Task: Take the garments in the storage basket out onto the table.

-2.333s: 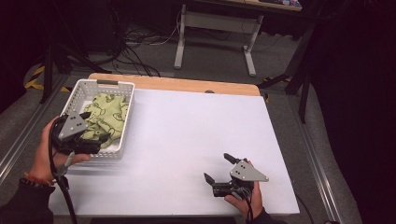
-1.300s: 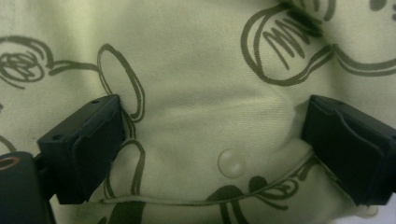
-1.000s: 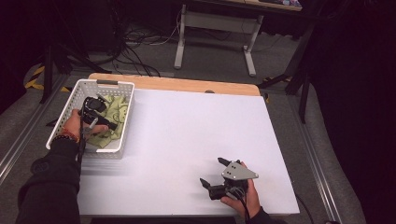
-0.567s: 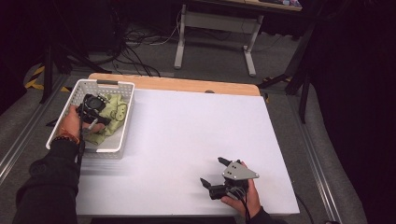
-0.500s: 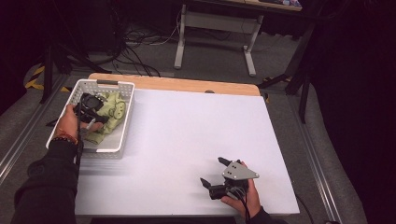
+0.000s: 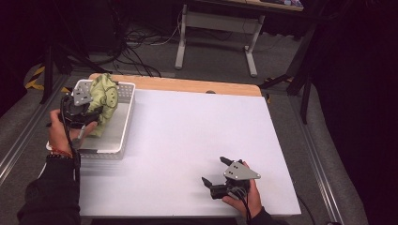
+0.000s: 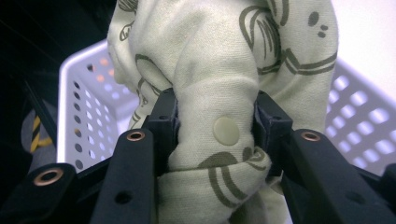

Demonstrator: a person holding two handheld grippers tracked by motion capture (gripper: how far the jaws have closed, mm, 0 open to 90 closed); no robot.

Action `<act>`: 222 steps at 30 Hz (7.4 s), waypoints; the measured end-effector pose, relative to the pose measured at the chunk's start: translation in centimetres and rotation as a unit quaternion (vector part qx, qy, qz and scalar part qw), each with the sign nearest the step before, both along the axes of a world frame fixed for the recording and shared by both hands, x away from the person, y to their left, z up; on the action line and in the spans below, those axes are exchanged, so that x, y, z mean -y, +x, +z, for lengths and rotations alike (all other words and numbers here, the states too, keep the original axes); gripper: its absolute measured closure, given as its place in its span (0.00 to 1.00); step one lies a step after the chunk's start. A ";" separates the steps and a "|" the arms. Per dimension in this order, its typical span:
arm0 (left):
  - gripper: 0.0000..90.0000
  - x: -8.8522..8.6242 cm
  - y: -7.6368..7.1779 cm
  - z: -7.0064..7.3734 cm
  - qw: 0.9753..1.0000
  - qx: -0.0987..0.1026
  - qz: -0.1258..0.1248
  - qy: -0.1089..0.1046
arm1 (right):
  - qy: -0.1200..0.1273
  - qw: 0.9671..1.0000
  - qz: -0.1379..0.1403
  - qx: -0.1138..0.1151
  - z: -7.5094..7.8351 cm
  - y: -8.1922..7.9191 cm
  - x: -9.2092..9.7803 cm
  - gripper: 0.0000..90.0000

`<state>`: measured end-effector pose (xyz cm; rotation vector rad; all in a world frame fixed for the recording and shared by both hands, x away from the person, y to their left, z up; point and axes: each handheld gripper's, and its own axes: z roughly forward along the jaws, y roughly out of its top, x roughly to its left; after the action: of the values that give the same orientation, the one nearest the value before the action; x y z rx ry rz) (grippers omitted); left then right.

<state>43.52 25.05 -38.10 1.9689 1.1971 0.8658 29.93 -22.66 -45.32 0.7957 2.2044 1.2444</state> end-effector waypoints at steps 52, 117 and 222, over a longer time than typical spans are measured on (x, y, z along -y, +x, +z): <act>0.66 9.5 -5.2 5.0 0.969 0.156 -0.175 -0.074 | -0.010 0.996 -0.078 0.042 0.1 -2.0 3.1 0.09; 0.64 21.2 -6.2 -0.6 0.940 0.065 -0.333 0.026 | -0.021 0.997 -0.065 0.036 0.0 -1.9 2.8 0.09; 0.13 19.2 -7.8 -0.4 0.922 0.118 -0.370 -0.007 | -0.024 0.997 -0.053 0.045 0.2 -1.8 2.4 0.10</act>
<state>35.69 5.88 -38.47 2.0002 0.2585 0.6517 28.12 -25.10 -45.10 0.8094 2.0843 1.1500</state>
